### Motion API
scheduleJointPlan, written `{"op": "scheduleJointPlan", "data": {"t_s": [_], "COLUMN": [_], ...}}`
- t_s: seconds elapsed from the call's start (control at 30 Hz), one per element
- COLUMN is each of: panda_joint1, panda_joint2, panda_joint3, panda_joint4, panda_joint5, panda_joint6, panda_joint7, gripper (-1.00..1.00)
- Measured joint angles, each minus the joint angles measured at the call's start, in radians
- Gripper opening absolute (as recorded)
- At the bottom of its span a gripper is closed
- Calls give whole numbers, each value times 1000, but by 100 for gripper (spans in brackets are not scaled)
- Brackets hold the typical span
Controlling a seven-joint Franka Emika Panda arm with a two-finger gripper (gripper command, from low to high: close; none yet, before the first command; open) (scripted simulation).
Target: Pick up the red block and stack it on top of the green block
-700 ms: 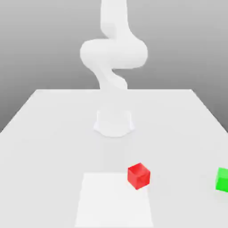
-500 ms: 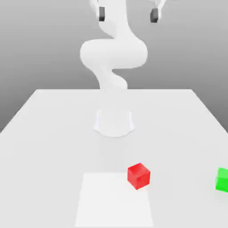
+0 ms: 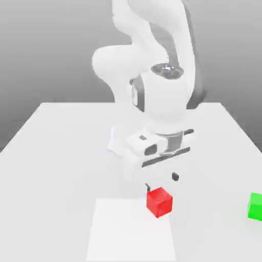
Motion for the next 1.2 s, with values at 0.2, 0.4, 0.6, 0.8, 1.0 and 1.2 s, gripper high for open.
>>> {"op": "scheduleJointPlan", "data": {"t_s": [0.2,0.4,0.6,0.8,1.0,1.2], "panda_joint1": [7,4,-1,156,320,378], "panda_joint2": [137,116,-89,-38,66,248], "panda_joint3": [-8,-6,3,96,197,175], "panda_joint4": [17,14,-15,162,380,437], "panda_joint5": [-4,-8,4,-24,-51,-133], "panda_joint6": [117,98,-77,-204,-322,-201], "panda_joint7": [3,5,-3,44,97,164], "gripper": [-100,-100,-100,-100,-100,100]}}
